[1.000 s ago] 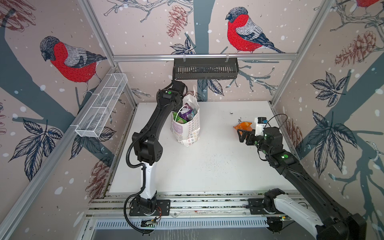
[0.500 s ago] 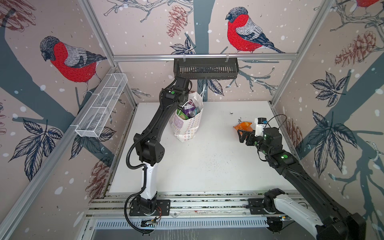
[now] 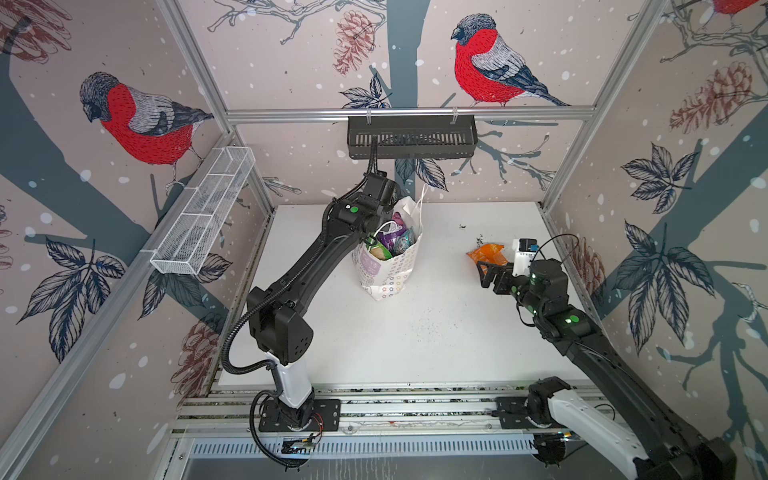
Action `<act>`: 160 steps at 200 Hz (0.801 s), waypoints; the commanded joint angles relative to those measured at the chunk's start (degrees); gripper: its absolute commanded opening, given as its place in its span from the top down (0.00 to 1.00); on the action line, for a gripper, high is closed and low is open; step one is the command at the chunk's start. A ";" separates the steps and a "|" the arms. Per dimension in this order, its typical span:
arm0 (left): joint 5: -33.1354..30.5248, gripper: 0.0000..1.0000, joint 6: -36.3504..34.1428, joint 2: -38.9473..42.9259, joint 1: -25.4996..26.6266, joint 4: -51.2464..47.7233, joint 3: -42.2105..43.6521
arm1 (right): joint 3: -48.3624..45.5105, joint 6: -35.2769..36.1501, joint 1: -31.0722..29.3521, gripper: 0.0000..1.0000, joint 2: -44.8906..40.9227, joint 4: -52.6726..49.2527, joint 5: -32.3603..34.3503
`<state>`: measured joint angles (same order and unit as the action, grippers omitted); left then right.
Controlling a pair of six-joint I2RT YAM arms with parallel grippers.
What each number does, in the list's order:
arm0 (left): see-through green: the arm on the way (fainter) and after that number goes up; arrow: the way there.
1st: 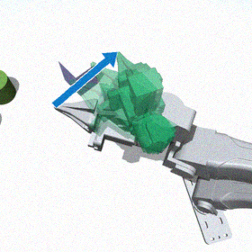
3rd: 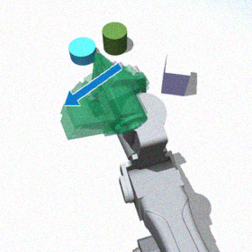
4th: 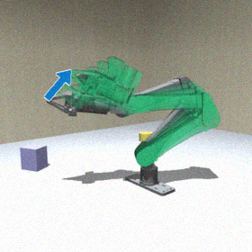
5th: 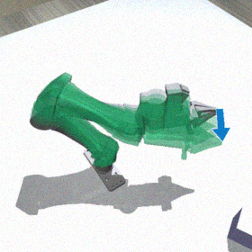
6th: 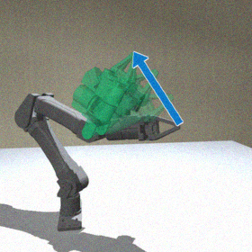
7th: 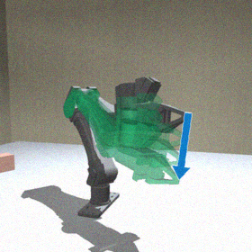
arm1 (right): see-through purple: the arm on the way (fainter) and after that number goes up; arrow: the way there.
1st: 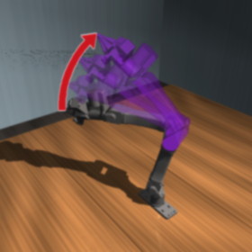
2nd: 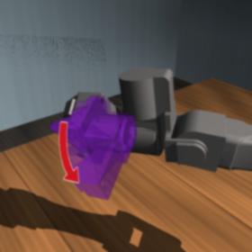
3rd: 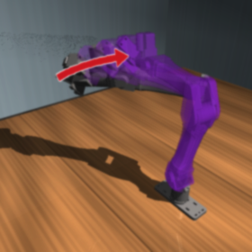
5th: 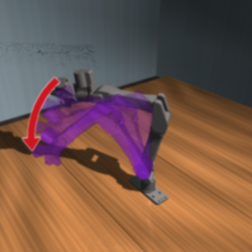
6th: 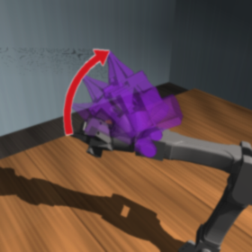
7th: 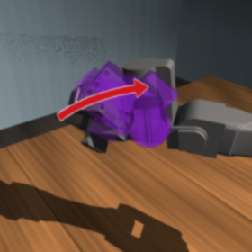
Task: Take the snacks out of the paper bag
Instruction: 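Set the bag upright with the left gripper while the right gripper approaches it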
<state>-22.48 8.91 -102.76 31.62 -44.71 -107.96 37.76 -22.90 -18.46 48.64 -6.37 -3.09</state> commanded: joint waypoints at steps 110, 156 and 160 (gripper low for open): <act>-5.23 1.00 4.06 5.57 0.86 9.19 6.85 | 24.28 -0.07 -18.32 0.00 20.62 3.52 1.90; -6.92 0.73 5.87 11.20 -0.61 12.10 10.22 | 36.58 3.57 -22.60 0.01 33.56 -0.92 0.20; -6.19 0.67 5.95 11.74 -0.90 12.23 10.43 | 37.35 3.80 -23.02 0.01 34.43 -1.04 0.10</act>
<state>-27.49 12.97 -93.86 31.75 -37.06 -98.80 71.02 -21.85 -40.10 78.83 -5.06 -1.85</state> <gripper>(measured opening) 0.140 0.992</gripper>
